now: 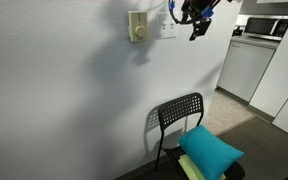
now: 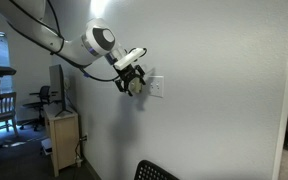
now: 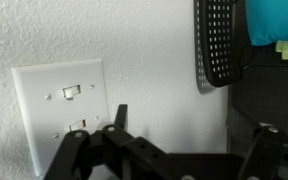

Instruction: Turn off the left light switch

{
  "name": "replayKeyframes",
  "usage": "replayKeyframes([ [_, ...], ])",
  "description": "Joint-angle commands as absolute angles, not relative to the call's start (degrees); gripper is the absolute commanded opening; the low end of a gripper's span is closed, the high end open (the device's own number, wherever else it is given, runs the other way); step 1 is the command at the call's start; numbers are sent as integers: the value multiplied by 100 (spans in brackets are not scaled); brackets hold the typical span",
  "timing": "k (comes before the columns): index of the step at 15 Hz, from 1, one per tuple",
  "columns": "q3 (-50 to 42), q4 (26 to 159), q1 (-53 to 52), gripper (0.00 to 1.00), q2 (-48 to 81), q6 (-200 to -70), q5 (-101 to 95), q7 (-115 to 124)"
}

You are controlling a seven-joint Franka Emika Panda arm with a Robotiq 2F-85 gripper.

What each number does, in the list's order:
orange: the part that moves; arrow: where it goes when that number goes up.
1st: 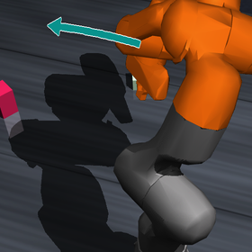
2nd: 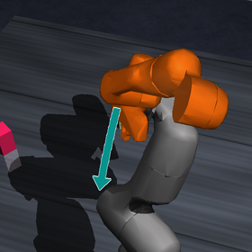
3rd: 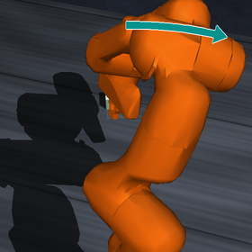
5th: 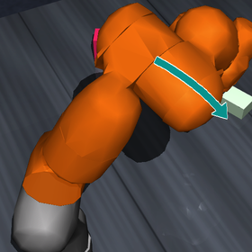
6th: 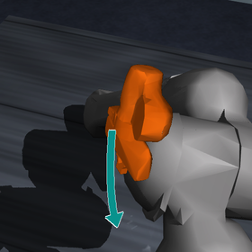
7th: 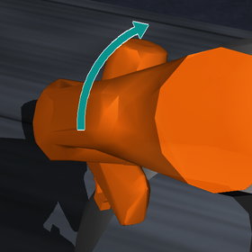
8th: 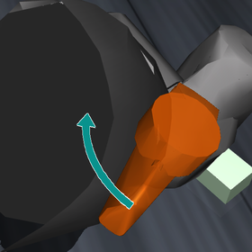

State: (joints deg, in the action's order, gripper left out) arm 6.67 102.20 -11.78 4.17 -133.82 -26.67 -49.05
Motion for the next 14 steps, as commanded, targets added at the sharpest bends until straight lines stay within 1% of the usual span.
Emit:
replayKeyframes([
  [1, 739, 10278, -1096, 100, 531, -13914, -3062, -4741],
  [9, 761, 9608, -1124, 100, 1206, -14313, -3315, -4824],
  [14, 709, 8958, -1154, 100, 1699, -14267, -3352, -4867],
])
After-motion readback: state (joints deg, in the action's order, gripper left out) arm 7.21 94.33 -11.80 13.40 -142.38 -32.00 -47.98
